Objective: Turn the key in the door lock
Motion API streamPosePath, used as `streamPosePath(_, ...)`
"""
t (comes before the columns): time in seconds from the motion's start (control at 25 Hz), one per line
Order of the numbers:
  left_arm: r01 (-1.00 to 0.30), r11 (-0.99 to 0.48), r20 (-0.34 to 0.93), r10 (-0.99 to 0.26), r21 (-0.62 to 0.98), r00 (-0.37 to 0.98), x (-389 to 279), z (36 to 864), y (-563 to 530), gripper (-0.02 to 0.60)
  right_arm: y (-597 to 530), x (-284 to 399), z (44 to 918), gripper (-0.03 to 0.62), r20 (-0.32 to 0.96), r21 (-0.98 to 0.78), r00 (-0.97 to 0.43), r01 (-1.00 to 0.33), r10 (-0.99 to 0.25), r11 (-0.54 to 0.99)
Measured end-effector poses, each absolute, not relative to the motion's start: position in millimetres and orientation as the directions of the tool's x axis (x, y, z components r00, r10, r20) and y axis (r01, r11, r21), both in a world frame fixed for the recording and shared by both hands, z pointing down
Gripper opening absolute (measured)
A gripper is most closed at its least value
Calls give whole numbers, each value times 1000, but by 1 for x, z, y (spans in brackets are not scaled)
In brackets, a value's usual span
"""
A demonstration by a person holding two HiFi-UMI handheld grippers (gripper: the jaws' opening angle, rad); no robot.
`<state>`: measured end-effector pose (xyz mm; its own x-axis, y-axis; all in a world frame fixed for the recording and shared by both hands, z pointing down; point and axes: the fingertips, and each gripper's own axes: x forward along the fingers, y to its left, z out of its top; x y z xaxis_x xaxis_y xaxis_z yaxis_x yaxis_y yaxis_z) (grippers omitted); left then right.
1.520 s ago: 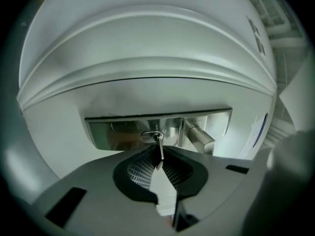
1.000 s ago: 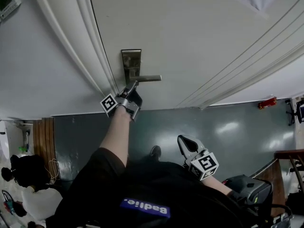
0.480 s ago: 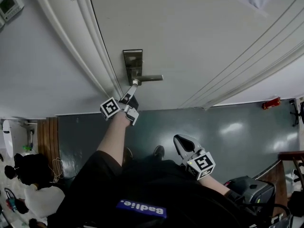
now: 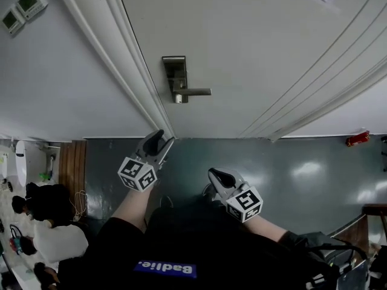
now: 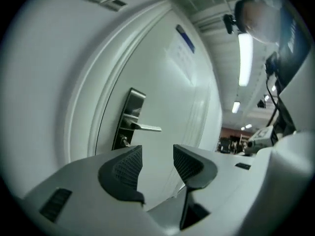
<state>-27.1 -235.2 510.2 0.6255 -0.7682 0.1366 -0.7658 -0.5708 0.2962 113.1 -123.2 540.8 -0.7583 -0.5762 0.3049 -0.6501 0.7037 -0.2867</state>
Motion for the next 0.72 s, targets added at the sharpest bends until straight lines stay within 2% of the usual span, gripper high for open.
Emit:
streamPosePath(0.12, -763, -625, 141, -750, 165, 646, -28, 493, -191, 196, -113, 101, 533, 14, 297, -254, -740, -670, -603, 697)
streamPosePath(0.36, -681, -725, 92, -674, 103, 733, -46, 460, -102, 193, -78, 59, 513, 13, 258, -238, -648, -761, -716, 603)
streamPosePath(0.56, -588, -803, 59, -585, 96, 809, -72, 436, -43, 66, -41, 12, 505, 12, 247, -221, -612, -790, -751, 571)
streamPosePath(0.72, -561, -820, 37, -561, 109, 827, -79, 422, -14, 19, -19, -6, 487, 12, 225, -179, -624, -781, -748, 598)
